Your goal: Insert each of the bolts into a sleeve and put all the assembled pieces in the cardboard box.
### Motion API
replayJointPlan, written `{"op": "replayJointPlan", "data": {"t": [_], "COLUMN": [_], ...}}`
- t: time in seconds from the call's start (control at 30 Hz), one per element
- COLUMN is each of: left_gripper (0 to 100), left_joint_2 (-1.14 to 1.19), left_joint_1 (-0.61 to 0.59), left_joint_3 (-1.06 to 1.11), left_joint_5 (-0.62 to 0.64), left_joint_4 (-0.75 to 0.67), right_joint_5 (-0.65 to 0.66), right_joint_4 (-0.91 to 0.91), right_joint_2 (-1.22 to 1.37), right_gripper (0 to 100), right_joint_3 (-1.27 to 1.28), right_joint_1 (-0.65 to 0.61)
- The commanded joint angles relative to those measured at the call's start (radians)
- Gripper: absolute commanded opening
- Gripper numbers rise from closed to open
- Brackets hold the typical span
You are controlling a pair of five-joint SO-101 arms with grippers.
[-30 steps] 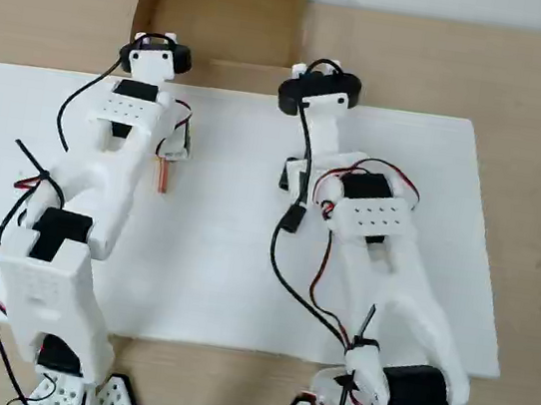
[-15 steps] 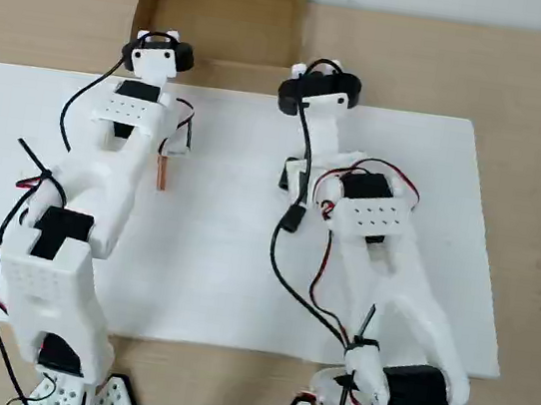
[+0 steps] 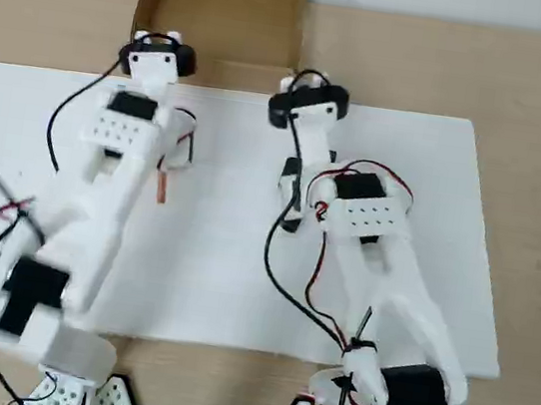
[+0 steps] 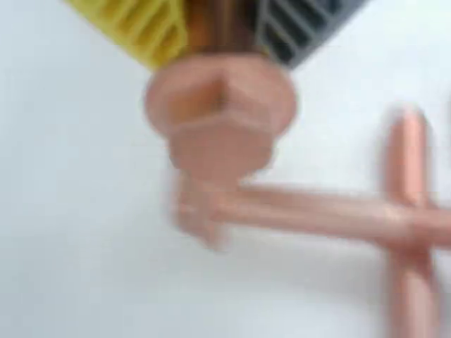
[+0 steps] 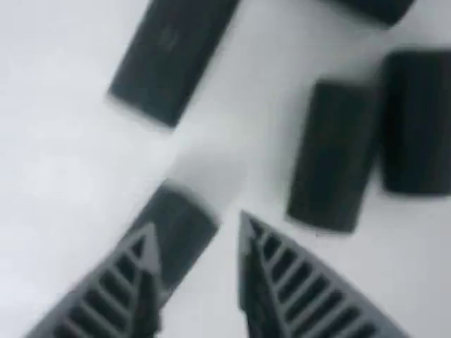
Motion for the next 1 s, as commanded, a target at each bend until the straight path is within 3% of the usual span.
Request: {"op": "replayJointPlan", "data": {"t": [0.0, 0.1, 0.2, 0.37, 0.53, 0.97], "left_gripper": [1, 1, 1, 1, 1, 1], "left_joint_2": [-0.260, -0.389, -0.464, -0.476, -0.478, -0.475], "left_joint_1": [0.068, 0.091, 0.029, -0.117, -0.124, -0.124], "left_joint_3": [0.133, 0.264, 0.381, 0.511, 0.535, 0.589], "left_joint_5": [-0.025, -0.049, -0.074, -0.124, -0.118, -0.064], "left_joint_4": [-0.006, -0.008, -0.031, -0.109, -0.173, -0.272], "right_joint_5": [-0.009, -0.011, -0.037, -0.328, -0.532, -0.595], "right_joint_4": [0.097, 0.175, 0.201, 0.196, 0.192, -0.107], "right_joint_2": [-0.050, -0.050, -0.050, -0.042, -0.041, -0.028], "right_gripper": [11.6, 11.6, 11.6, 17.7, 28.7, 28.9], "right_joint_3": [-0.096, -0.143, -0.182, -0.229, -0.208, 0.071], "right_joint_1": [-0.033, -0.042, -0.042, -0.059, -0.110, -0.108]}}
